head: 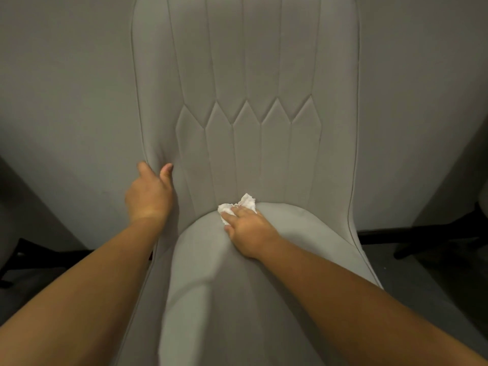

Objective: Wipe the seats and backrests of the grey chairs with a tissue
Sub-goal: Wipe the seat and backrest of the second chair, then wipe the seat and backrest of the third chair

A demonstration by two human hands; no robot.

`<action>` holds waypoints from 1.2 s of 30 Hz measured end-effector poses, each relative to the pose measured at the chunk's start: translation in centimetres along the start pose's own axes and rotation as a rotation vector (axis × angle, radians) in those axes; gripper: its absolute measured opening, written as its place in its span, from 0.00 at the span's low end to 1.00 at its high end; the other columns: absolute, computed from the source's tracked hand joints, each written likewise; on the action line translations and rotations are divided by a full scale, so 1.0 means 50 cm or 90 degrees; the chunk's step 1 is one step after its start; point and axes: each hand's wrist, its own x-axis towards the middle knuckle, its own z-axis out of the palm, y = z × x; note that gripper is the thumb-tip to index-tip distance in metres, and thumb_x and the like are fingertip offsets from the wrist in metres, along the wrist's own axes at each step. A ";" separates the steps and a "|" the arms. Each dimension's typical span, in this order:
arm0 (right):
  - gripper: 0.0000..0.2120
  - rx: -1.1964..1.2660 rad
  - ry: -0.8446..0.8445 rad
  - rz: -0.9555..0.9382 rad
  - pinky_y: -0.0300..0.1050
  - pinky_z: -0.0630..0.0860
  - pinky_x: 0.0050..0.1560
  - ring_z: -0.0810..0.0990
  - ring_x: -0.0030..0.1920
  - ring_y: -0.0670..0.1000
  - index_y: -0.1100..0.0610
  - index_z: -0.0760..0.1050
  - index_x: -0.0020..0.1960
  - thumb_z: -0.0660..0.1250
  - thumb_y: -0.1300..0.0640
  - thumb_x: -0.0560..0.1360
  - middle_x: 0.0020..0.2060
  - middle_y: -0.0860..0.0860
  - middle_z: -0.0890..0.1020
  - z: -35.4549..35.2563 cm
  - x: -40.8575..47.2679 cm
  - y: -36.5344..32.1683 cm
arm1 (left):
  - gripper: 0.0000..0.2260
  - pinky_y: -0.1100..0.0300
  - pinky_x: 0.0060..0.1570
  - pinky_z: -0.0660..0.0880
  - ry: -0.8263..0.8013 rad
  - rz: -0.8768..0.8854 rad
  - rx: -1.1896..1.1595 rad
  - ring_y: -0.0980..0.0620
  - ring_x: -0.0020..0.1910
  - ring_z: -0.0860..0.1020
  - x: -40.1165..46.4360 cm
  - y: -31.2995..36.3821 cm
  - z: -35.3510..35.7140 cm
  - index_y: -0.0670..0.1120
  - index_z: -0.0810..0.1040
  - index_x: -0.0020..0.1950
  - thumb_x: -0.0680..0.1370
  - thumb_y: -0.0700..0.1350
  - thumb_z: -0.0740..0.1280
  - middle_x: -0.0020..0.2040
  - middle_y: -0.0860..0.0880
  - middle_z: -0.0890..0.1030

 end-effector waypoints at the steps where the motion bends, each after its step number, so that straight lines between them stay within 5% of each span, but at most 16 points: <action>1: 0.21 -0.002 0.002 0.004 0.51 0.59 0.72 0.61 0.76 0.53 0.51 0.63 0.76 0.52 0.51 0.84 0.75 0.56 0.66 -0.002 -0.006 -0.003 | 0.21 0.48 0.34 0.65 -0.022 0.001 0.015 0.33 0.39 0.76 0.002 0.002 -0.007 0.42 0.63 0.48 0.80 0.62 0.54 0.40 0.33 0.77; 7: 0.23 0.056 -0.103 0.042 0.53 0.59 0.74 0.59 0.76 0.57 0.52 0.60 0.78 0.54 0.52 0.84 0.76 0.56 0.64 -0.055 -0.058 -0.022 | 0.19 0.48 0.43 0.65 -0.224 -0.075 0.156 0.34 0.52 0.75 -0.001 0.040 -0.073 0.42 0.66 0.51 0.81 0.58 0.53 0.53 0.34 0.77; 12: 0.20 0.031 -0.232 0.131 0.55 0.55 0.76 0.59 0.76 0.65 0.56 0.66 0.74 0.52 0.61 0.83 0.71 0.62 0.69 -0.136 -0.141 -0.027 | 0.15 0.49 0.55 0.71 -0.530 0.011 0.486 0.42 0.59 0.76 -0.075 0.060 -0.172 0.46 0.76 0.62 0.77 0.46 0.60 0.62 0.44 0.77; 15: 0.17 0.046 -0.253 0.157 0.51 0.65 0.68 0.70 0.66 0.60 0.55 0.71 0.68 0.54 0.59 0.82 0.63 0.59 0.74 -0.218 -0.206 -0.020 | 0.18 0.50 0.60 0.69 -0.540 0.150 0.461 0.43 0.63 0.73 -0.149 0.085 -0.226 0.46 0.71 0.68 0.77 0.44 0.58 0.65 0.44 0.74; 18: 0.15 0.067 -0.245 0.177 0.50 0.70 0.63 0.72 0.62 0.60 0.56 0.73 0.66 0.58 0.57 0.81 0.60 0.58 0.75 -0.317 -0.274 -0.008 | 0.22 0.45 0.70 0.57 -0.566 0.322 0.425 0.43 0.73 0.58 -0.229 0.148 -0.292 0.46 0.63 0.73 0.79 0.47 0.55 0.75 0.43 0.61; 27: 0.21 0.151 -0.204 0.264 0.51 0.72 0.61 0.71 0.62 0.58 0.54 0.72 0.69 0.63 0.50 0.78 0.61 0.55 0.75 -0.741 -0.411 -0.017 | 0.32 0.33 0.68 0.41 -0.633 0.251 0.472 0.39 0.74 0.36 -0.269 0.381 -0.602 0.49 0.43 0.78 0.78 0.56 0.51 0.78 0.41 0.40; 36: 0.22 0.179 -0.092 0.374 0.49 0.70 0.61 0.72 0.64 0.58 0.53 0.73 0.69 0.67 0.49 0.76 0.61 0.56 0.76 -1.081 -0.542 -0.061 | 0.35 0.35 0.69 0.42 -0.510 0.352 0.355 0.39 0.75 0.39 -0.174 0.575 -0.836 0.47 0.48 0.78 0.76 0.63 0.52 0.78 0.41 0.50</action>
